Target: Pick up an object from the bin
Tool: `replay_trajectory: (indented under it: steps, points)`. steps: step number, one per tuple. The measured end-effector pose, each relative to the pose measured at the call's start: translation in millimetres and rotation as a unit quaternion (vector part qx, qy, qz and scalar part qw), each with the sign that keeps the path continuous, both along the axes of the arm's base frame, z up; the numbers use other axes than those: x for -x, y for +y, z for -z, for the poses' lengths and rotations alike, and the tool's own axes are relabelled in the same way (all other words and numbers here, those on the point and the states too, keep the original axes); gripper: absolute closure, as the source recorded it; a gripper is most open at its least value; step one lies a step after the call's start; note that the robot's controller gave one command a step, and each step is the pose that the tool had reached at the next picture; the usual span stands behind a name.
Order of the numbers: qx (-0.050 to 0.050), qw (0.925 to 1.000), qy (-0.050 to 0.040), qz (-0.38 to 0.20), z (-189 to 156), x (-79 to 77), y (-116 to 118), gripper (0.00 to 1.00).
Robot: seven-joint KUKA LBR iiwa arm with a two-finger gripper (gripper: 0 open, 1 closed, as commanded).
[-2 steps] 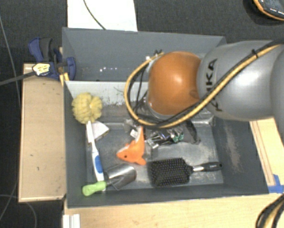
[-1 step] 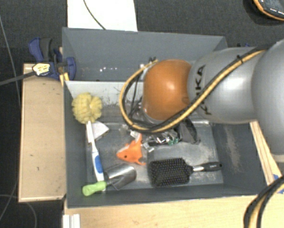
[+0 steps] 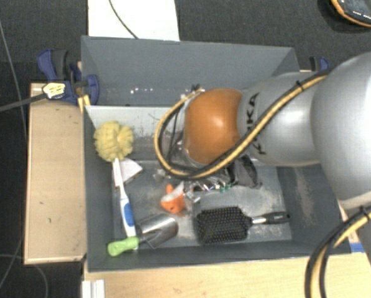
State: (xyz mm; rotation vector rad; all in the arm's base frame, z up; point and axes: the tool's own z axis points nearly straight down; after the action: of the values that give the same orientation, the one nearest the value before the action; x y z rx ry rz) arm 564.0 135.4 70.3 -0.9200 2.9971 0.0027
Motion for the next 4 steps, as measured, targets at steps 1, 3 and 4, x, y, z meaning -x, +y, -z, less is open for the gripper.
replay_trajectory:
  steps: [1, 3, 4]
  points:
    - [-0.001, 0.999, -0.0014, -0.045, 0, -2.6, 1, 1.0]
    - [-0.001, 0.999, 0.0002, -0.044, -6, -1.3, 1, 1.0]
    - [-0.001, 0.9991, -0.0001, -0.043, -20, -1.6, 1, 1.0]
